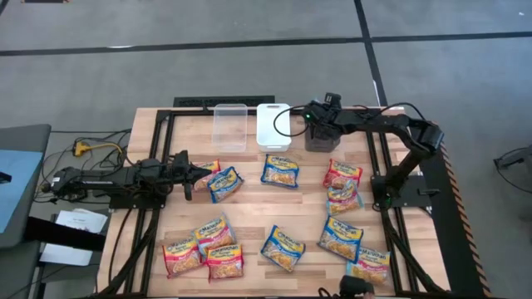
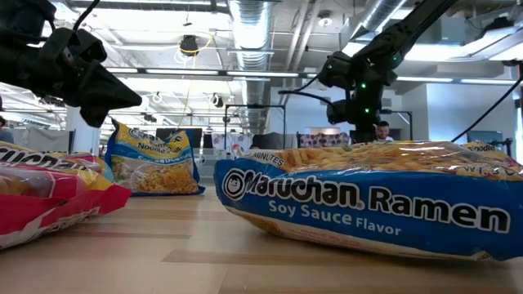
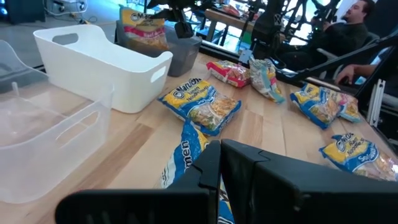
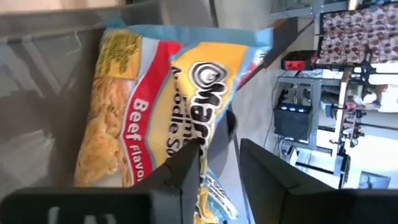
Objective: Sort Maruchan noodles
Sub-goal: Put the light blue noodle pack into the black bin
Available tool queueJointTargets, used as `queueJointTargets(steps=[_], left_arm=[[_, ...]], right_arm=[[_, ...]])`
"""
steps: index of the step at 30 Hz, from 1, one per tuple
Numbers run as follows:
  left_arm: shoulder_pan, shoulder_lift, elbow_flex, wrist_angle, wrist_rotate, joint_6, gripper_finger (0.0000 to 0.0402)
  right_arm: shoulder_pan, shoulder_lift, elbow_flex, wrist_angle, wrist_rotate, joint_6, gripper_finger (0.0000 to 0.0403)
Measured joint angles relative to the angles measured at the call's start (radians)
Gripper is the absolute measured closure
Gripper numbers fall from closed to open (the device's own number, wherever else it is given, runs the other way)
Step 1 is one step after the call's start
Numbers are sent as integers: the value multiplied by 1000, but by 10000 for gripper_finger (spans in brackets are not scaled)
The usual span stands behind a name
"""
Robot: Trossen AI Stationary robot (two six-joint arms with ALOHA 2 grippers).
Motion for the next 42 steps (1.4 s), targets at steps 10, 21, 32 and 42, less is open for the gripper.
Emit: queueJointTargets(steps=[10,21,32,42], left_arm=[[0,0,0,0,0,21,402],[0,0,0,1,0,-21,401],[0,0,0,4,0,-41,401],[0,0,0,4,0,-47,401]], right_arm=[[43,-2,96,-31,61,3,214],[13,-2,96,-219,48,71,215],[-89,-1,212,-370,-297,313,209],[-255,-1,328,-480,-720,600,209]])
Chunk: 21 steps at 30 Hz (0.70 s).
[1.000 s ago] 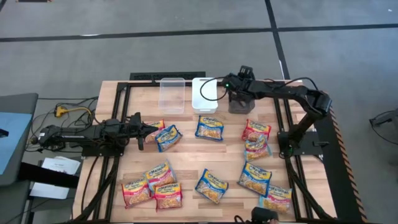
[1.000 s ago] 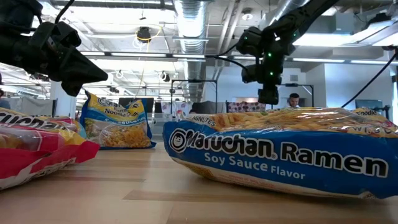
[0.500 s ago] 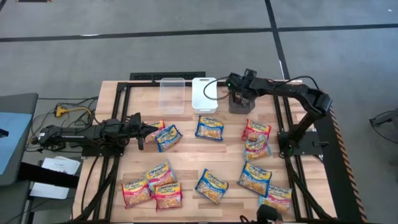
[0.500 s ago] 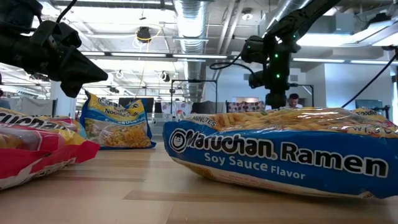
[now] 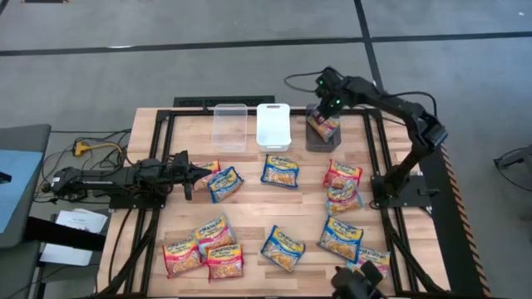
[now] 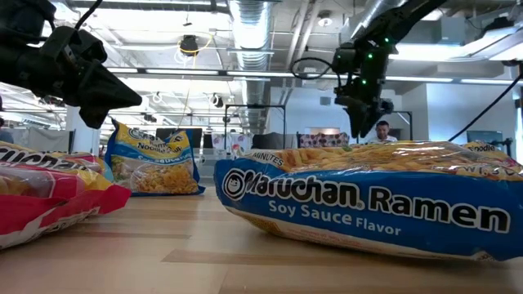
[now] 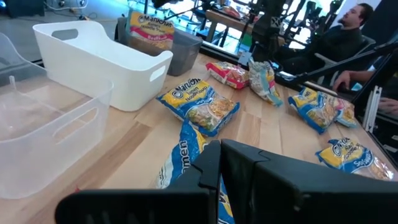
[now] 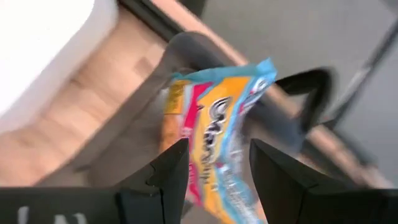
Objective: Sort Maruchan noodles
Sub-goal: Put the light blue noodle pack into the black bin
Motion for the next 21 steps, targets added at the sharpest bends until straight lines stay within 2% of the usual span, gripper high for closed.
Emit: queueJointTargets(steps=[3,11,21], left_arm=[[0,0,0,0,0,0,401],[0,0,0,0,0,-3,401],[0,0,0,-1,0,4,402]], right_arm=[[-37,0,-13,1,-52,28,209],[-49,5,-39,1,-52,27,209],[-21,90,-39,-1,-16,20,209]])
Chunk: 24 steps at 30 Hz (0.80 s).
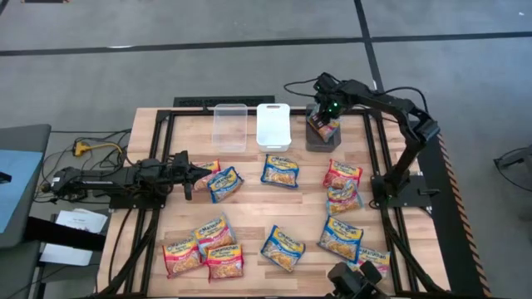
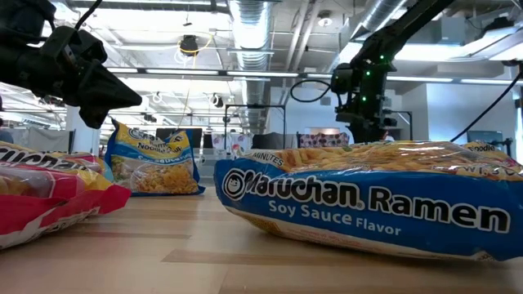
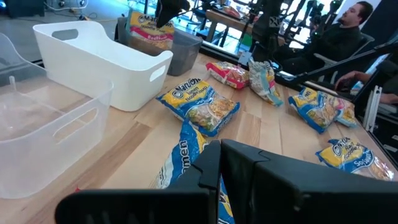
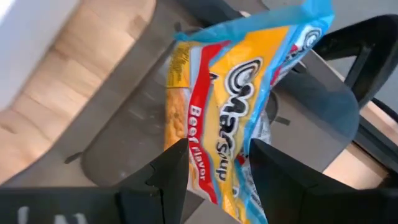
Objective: Sort Maruchan noodles
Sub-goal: Put the light blue noodle pack into the black bin
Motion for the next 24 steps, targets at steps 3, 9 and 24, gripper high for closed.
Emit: queueJointTargets(steps=[3,9,24], left_arm=[[0,0,0,0,0,0,402],[0,0,0,-2,0,0,401],[0,0,0,-3,0,1,402]], right_arm=[[0,17,1,-3,37,2,214],[-1,28,1,6,62,11,269],[13,25,5,-6,62,-19,396]])
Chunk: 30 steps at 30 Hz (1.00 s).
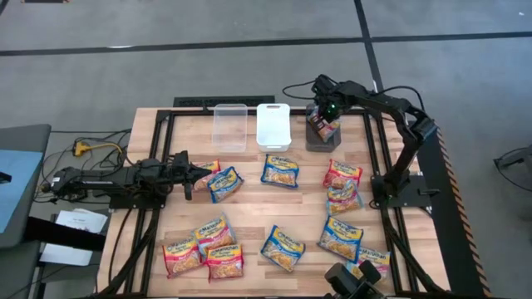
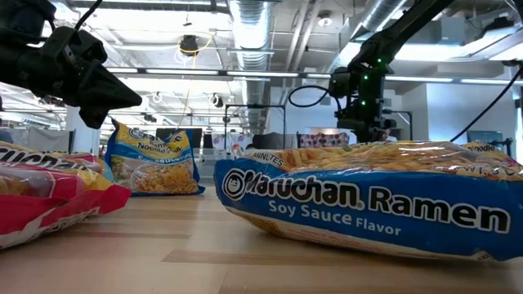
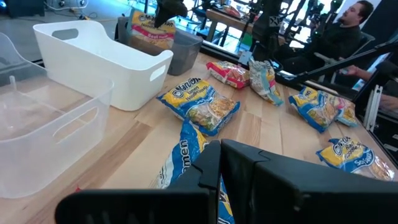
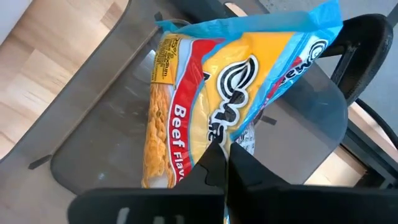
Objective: Sort Maruchan noodles
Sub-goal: Put the light blue noodle pack into the black bin
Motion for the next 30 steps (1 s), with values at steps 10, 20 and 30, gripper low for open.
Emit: queueJointTargets(steps=[10,20,30], left_arm=[[0,0,0,0,0,0,401],[0,0,0,0,0,0,401],[0,0,0,0,0,4,401]], right_arm=[[38,-1,104,-107,69,-114,399],[80,-2,168,-108,173,-390,400],[87,-2,168,-97,235,-640,400]])
